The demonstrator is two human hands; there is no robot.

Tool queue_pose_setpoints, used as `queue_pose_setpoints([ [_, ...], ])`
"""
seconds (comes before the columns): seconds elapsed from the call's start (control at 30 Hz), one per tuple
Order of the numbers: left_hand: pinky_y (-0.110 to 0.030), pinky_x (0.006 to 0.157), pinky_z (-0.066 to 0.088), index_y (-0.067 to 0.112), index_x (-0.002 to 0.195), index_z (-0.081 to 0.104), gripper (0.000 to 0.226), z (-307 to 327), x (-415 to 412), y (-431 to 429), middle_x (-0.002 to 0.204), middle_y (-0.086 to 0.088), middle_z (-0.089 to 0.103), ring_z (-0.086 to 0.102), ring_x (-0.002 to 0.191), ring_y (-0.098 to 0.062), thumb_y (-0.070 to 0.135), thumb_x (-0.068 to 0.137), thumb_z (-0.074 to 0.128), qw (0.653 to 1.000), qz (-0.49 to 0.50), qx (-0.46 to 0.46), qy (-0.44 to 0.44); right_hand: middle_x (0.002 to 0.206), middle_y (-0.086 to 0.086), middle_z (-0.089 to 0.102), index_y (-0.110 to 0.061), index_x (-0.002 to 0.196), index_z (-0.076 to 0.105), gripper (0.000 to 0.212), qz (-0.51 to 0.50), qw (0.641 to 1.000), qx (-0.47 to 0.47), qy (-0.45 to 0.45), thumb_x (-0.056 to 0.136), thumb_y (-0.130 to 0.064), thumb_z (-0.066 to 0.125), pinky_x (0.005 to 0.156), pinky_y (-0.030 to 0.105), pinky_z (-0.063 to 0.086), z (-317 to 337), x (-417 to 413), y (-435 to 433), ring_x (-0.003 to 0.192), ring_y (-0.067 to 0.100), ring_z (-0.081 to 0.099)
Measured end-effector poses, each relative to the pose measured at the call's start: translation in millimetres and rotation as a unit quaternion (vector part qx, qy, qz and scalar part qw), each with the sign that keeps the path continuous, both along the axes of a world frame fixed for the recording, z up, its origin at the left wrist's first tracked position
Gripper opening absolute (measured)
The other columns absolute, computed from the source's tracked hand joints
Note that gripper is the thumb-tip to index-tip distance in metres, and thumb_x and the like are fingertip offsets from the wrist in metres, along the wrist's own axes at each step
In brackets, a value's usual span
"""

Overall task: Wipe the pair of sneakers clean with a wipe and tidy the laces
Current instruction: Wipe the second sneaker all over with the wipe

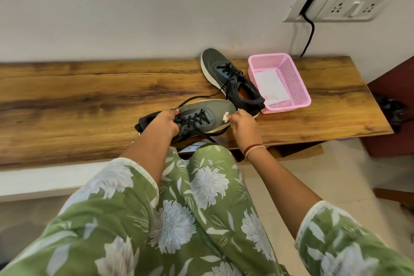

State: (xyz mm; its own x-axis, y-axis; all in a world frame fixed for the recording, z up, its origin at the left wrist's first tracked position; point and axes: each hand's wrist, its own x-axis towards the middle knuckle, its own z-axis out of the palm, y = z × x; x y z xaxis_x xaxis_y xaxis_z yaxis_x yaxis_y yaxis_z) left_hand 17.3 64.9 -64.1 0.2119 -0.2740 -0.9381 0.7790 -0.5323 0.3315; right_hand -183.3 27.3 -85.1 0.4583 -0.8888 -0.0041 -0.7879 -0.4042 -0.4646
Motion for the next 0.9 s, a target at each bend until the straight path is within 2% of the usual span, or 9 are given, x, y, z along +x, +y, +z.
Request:
queue_pose_setpoints([
  [0.13,-0.038,0.072,0.05,0.004,0.094,0.056,0.016,1,1,-4,0.109,-0.01,0.062,0.064,0.092,-0.026,0.018,0.097,0.051,0.999,0.034,-0.01,0.021,0.098,0.017,0.06,-0.005,0.096,0.07,0.023,-0.002,0.999,0.025,0.044,0.083,0.001,0.053,0.079,0.034,0.042,-5,-26,6,0.09,0.033,0.057],
  [0.2,-0.038,0.067,0.056,0.006,0.1,0.056,0.02,5,9,-4,0.105,-0.009,0.063,0.063,0.082,-0.026,0.023,0.092,0.06,0.998,0.051,-0.013,0.032,0.1,0.012,0.061,-0.006,0.099,0.07,0.02,-0.107,0.991,0.027,-0.073,0.086,-0.002,0.055,0.082,0.032,0.045,4,-33,9,0.089,0.024,0.058],
  [0.27,-0.041,0.075,0.057,0.004,0.117,0.051,0.055,10,20,0,0.114,-0.015,0.062,0.064,0.093,-0.03,0.031,0.077,0.076,0.997,0.049,-0.027,0.048,0.098,0.007,0.063,-0.008,0.1,0.069,0.017,-0.198,0.962,0.027,-0.187,0.087,-0.005,0.058,0.083,0.028,0.046,21,-30,10,0.088,0.016,0.057],
  [0.4,-0.034,0.068,0.058,-0.007,0.132,0.037,0.093,51,34,29,0.107,-0.025,0.063,0.067,0.09,-0.028,0.048,0.064,0.072,0.963,-0.241,-0.122,0.023,0.094,0.001,0.066,-0.011,0.1,0.069,0.016,-0.222,0.935,0.09,-0.262,0.086,-0.009,0.062,0.082,0.026,0.048,36,-18,13,0.089,0.014,0.06],
  [0.47,-0.029,0.069,0.054,0.005,0.122,0.051,0.08,60,38,41,0.11,-0.014,0.062,0.063,0.094,-0.022,0.054,0.064,0.074,0.859,-0.469,-0.088,-0.187,0.091,0.0,0.067,-0.014,0.098,0.069,0.014,-0.233,0.92,0.117,-0.292,0.086,-0.011,0.062,0.081,0.032,0.052,38,-11,19,0.088,0.017,0.062],
  [0.53,-0.028,0.068,0.049,0.013,0.111,0.057,0.06,56,36,51,0.102,-0.004,0.062,0.06,0.089,-0.019,0.055,0.071,0.073,0.637,-0.627,-0.038,-0.446,0.088,-0.001,0.066,-0.012,0.1,0.067,0.014,-0.252,0.888,0.164,-0.348,0.088,-0.009,0.061,0.069,0.031,0.056,43,-2,29,0.085,0.019,0.063],
  [0.6,-0.028,0.065,0.047,0.015,0.111,0.057,0.052,47,26,54,0.099,-0.002,0.063,0.06,0.087,-0.02,0.058,0.081,0.062,0.428,-0.688,-0.001,-0.586,0.094,0.006,0.064,-0.008,0.107,0.063,0.018,-0.271,0.838,0.23,-0.415,0.09,-0.007,0.058,0.054,0.024,0.054,47,9,39,0.081,0.021,0.063],
  [0.67,-0.031,0.063,0.044,0.014,0.114,0.054,0.046,34,21,51,0.104,-0.005,0.064,0.062,0.092,-0.024,0.054,0.091,0.048,0.344,-0.707,0.017,-0.618,0.105,0.013,0.062,-0.009,0.109,0.06,0.019,-0.289,0.786,0.281,-0.47,0.091,-0.006,0.057,0.047,0.019,0.051,54,16,52,0.079,0.023,0.063],
  [0.9,-0.033,0.064,0.042,0.013,0.097,0.058,0.044,22,36,39,0.098,-0.009,0.064,0.061,0.089,-0.029,0.054,0.095,0.041,0.453,-0.663,-0.001,-0.596,0.088,0.005,0.061,-0.005,0.109,0.056,0.018,-0.362,0.643,0.323,-0.593,0.092,-0.001,0.053,0.052,0.017,0.053,79,3,84,0.055,0.007,0.064],
])
